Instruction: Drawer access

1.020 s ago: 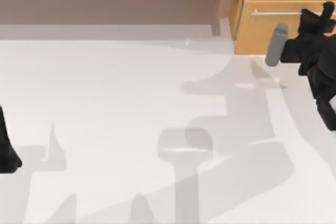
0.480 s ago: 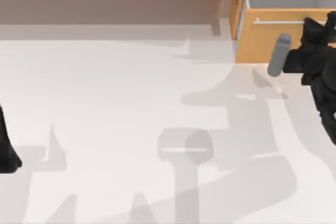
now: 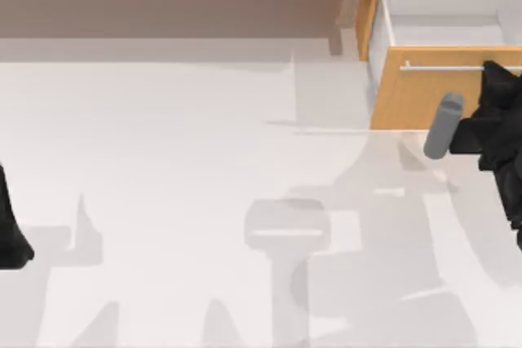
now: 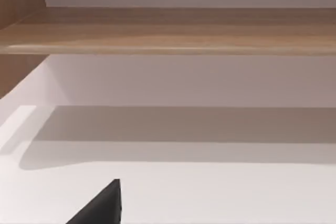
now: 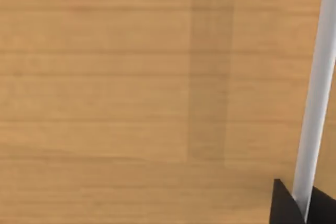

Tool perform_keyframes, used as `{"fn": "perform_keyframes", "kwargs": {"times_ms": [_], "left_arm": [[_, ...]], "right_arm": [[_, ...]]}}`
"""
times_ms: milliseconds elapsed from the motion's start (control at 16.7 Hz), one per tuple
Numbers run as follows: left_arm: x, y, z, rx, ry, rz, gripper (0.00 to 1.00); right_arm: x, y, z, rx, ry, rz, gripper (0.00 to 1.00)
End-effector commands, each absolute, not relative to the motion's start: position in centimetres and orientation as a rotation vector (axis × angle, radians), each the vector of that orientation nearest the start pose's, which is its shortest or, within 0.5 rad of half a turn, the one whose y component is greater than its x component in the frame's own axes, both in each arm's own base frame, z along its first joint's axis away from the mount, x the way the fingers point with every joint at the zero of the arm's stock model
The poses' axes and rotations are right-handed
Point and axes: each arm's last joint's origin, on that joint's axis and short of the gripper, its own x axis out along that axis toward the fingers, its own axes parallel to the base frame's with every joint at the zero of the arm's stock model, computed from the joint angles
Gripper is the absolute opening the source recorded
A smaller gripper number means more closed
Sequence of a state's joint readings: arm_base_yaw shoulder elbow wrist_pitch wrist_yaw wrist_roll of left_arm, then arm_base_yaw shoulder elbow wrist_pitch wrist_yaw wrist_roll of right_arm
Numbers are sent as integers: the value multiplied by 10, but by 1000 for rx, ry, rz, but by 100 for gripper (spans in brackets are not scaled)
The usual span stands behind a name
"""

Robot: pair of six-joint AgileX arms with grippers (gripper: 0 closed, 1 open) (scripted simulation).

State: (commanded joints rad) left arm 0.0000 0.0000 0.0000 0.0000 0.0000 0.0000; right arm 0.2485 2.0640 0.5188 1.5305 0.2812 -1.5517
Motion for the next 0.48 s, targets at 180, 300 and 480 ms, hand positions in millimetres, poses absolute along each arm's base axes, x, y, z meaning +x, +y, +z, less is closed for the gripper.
{"fn": "perform_keyframes", "kwargs": {"times_ms": [180,300,480], "left_arm": [[106,-1,160,0,0,0,100],[106,-1,160,0,0,0,100],[106,-1,160,0,0,0,100]], "right_arm": [[305,71,87,-1569,14,0,0],[305,71,87,-1570,15,0,0],[289,72,86,-1568,15,-1,0]]}}
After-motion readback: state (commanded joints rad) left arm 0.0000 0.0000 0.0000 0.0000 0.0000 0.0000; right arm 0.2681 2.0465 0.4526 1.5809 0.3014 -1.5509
